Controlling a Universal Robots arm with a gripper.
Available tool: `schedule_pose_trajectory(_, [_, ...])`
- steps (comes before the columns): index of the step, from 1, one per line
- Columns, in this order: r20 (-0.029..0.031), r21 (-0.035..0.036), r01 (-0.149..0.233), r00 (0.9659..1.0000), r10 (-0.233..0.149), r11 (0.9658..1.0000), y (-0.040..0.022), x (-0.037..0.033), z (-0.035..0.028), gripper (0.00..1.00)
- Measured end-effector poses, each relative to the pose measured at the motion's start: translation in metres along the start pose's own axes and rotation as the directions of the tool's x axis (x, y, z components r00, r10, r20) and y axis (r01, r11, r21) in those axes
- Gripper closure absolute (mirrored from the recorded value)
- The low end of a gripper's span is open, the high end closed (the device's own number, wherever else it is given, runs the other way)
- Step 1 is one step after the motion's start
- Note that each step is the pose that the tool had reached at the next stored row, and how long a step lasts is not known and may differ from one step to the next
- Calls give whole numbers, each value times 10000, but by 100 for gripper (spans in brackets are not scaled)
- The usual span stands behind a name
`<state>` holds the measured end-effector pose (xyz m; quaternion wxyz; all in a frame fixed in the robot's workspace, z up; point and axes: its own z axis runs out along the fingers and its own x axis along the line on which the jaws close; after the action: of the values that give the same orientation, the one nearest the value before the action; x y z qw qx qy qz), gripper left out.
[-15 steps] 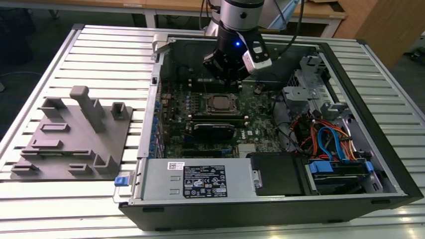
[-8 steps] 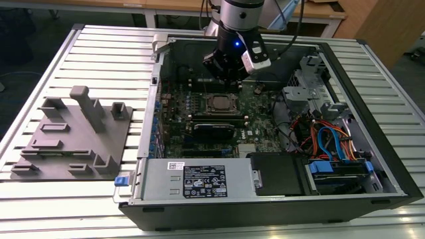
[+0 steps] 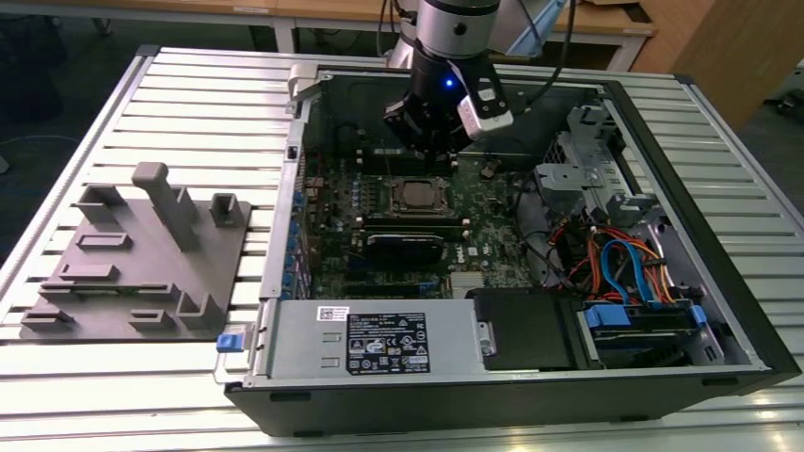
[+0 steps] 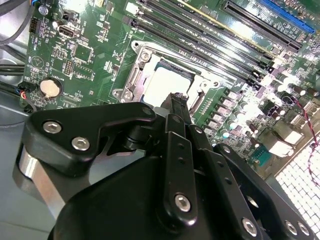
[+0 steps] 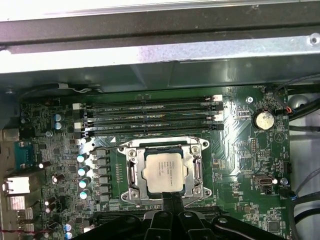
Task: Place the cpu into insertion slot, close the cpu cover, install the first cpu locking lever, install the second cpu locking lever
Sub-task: 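Install the first cpu locking lever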
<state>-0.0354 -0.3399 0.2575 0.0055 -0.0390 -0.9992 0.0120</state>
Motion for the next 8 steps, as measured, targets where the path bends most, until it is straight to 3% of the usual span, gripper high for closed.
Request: schedule_pose_trajectory(8, [1, 1, 53, 10000, -53, 10000, 0, 0, 0, 89])
